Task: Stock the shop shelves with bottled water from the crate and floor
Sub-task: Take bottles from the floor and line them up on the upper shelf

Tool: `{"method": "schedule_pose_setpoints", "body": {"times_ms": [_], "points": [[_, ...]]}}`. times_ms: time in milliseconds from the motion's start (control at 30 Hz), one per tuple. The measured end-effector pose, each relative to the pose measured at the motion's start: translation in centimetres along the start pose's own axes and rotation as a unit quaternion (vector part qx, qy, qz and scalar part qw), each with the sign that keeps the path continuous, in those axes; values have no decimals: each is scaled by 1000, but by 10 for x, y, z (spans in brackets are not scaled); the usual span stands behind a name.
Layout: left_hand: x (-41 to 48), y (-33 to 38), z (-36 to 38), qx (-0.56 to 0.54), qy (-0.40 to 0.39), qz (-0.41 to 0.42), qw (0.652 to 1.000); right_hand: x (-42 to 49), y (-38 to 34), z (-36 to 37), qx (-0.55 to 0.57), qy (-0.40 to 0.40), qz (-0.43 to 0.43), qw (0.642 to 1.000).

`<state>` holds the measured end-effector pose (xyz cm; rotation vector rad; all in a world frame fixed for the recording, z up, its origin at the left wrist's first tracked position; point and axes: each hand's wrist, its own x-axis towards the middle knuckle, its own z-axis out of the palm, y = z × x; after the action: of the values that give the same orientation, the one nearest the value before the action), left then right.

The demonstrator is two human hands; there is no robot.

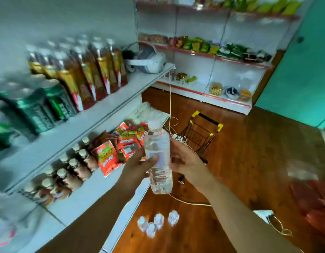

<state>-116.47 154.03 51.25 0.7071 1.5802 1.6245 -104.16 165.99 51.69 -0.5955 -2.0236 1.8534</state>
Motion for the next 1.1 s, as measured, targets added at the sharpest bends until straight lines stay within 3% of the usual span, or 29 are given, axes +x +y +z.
{"method": "schedule_pose_setpoints", "body": {"times_ms": [267,367,533,700,800,967,1100], "points": [[-76,76,-32,18,107,106,988,-11,-73,56,48,-88,-112,989],[-104,89,-37,31,182,121,975,-9,-90,83,36,-102,-145,983],[-141,105,-63,32,320,163,933,-6,-112,140,20,-79,-182,980],[-174,122,-114,76,385,174,903,-5,-128,215,-32,-76,-217,973],[-201,126,-151,47,400,183,897,-2,-140,255,-46,-141,-244,958],[-255,126,-223,41,417,176,891,17,-153,334,-74,-355,-200,910],[-277,121,-280,61,488,158,856,26,-153,409,-67,-386,-186,901]]}}
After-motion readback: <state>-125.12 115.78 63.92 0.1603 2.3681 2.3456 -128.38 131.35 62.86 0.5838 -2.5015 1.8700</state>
